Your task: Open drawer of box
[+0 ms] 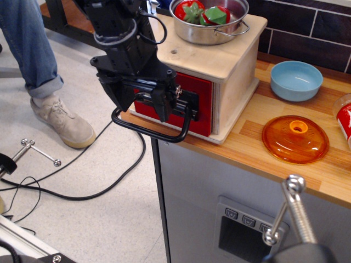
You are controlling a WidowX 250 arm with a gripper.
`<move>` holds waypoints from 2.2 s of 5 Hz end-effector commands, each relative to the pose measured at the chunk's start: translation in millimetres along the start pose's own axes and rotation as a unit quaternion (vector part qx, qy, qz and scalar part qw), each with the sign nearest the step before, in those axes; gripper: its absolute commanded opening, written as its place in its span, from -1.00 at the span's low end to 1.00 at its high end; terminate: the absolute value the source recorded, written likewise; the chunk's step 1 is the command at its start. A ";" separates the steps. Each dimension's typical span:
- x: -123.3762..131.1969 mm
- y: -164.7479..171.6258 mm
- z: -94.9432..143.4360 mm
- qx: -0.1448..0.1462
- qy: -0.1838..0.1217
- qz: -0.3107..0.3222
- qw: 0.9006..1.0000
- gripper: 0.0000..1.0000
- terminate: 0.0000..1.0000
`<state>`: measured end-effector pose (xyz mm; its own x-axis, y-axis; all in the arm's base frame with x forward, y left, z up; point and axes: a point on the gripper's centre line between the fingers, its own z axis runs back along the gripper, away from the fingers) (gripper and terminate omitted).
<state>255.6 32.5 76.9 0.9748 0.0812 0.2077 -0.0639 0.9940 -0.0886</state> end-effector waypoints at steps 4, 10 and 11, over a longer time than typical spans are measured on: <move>23.9 9.5 -30.7 0.046 -0.013 0.008 0.999 1.00 -1.00; -108.4 14.0 -28.1 0.050 0.068 -0.019 0.996 1.00 -1.00; -119.9 9.4 -31.1 0.060 0.116 -0.014 0.991 1.00 -1.00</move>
<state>178.2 30.0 30.8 0.9898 0.0597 0.1294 -0.0650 0.9972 0.0367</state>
